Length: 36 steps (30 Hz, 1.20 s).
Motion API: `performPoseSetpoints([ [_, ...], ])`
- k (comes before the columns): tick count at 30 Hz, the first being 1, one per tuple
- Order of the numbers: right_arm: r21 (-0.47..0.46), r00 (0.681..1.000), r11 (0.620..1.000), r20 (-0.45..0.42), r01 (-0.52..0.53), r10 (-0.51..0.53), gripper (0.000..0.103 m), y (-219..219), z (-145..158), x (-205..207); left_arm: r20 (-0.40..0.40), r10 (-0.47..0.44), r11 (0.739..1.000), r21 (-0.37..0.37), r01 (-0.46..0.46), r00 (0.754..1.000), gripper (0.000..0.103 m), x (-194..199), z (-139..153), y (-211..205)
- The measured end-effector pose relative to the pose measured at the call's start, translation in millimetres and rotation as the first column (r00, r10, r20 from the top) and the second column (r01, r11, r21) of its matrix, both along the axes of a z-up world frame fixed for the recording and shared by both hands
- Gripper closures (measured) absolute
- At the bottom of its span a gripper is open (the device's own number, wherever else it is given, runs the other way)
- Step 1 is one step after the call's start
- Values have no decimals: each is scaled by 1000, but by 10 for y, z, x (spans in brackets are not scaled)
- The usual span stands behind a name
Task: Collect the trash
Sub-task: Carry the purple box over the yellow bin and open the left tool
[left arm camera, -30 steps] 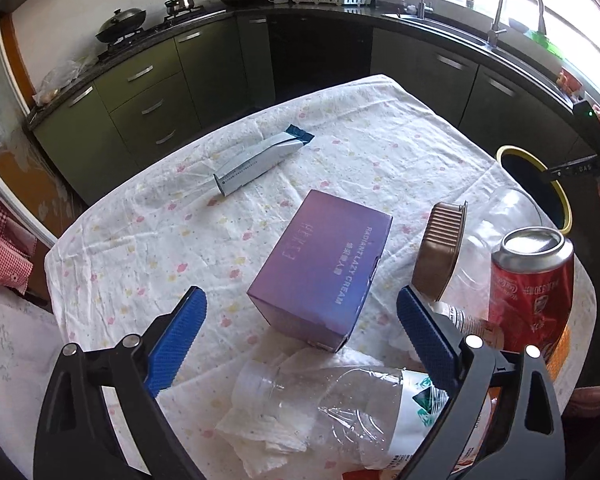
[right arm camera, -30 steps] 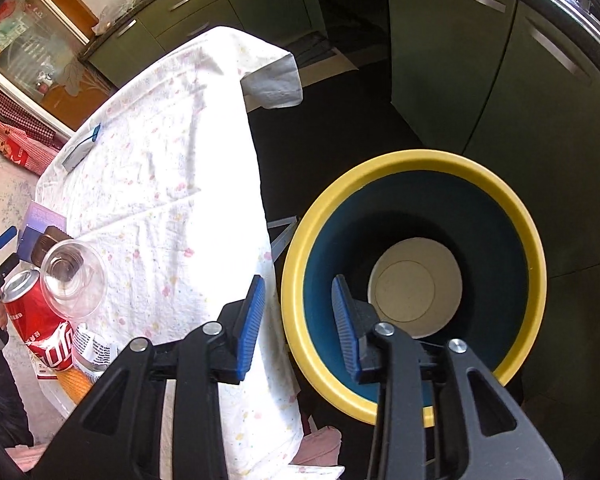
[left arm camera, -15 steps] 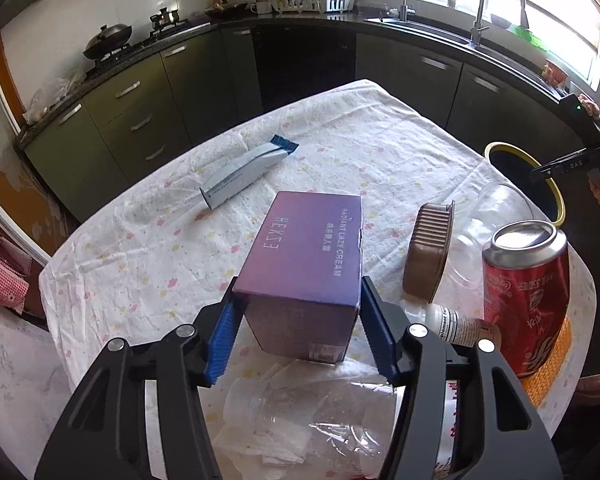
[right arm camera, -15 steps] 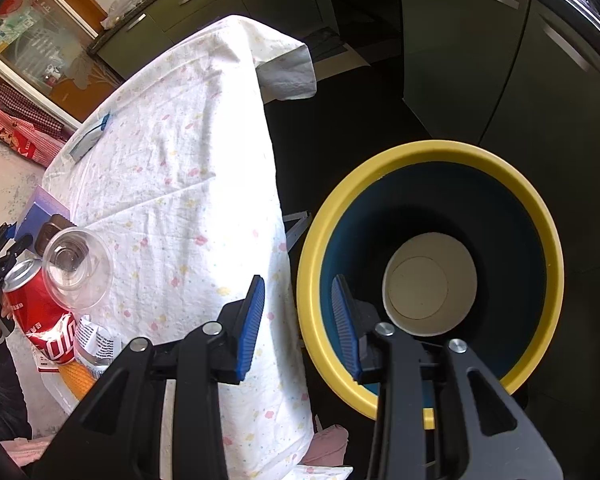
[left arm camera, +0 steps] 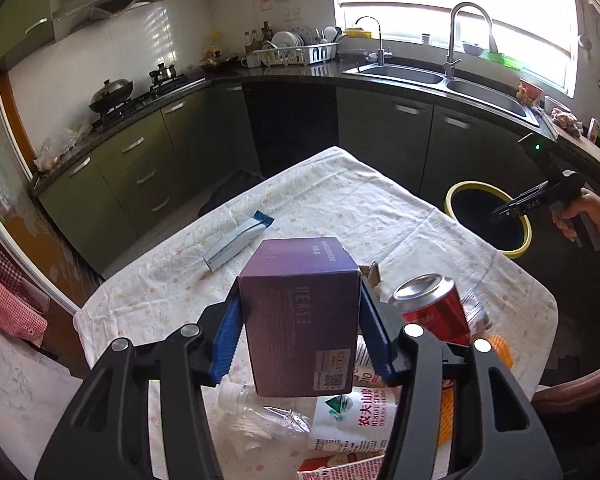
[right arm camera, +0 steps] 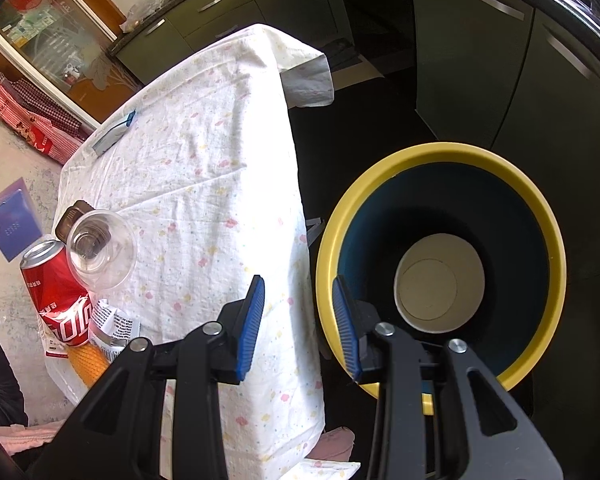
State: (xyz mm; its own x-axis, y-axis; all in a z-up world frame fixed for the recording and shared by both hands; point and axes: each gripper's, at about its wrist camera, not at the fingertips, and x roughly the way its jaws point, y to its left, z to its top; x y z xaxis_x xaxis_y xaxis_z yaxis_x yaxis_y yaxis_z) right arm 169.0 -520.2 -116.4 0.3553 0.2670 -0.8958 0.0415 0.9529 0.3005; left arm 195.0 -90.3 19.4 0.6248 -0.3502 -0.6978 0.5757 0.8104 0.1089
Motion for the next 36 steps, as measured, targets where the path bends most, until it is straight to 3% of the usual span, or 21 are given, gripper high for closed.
performPoseSetpoints([
  [4, -2, 1000, 1000, 16, 8, -8, 69, -66, 48, -79, -5, -45, 998, -35, 44, 999, 49, -148, 235, -186],
  [9, -13, 997, 999, 58, 50, -49, 69, -280, 199, -311, -14, -157, 987, -36, 156, 988, 49, -320, 355, -754],
  [15, -39, 988, 992, 110, 118, -113, 69, -659, 374, -718, -64, -325, 946, -44, 322, 944, 49, -380, 324, -1708],
  [20, -66, 977, 981, 129, 181, -171, 69, -995, 390, -1077, -113, -400, 916, -26, 399, 910, 49, -346, 176, -2545],
  [26, -54, 967, 974, 141, 221, -212, 69, -1315, 318, -1314, -155, -422, 904, -2, 427, 893, 49, -295, -71, -3447],
  [36, -11, 962, 972, 145, 237, -233, 69, -1485, 183, -1424, -199, -384, 919, 13, 395, 901, 48, -141, -576, -4431],
])
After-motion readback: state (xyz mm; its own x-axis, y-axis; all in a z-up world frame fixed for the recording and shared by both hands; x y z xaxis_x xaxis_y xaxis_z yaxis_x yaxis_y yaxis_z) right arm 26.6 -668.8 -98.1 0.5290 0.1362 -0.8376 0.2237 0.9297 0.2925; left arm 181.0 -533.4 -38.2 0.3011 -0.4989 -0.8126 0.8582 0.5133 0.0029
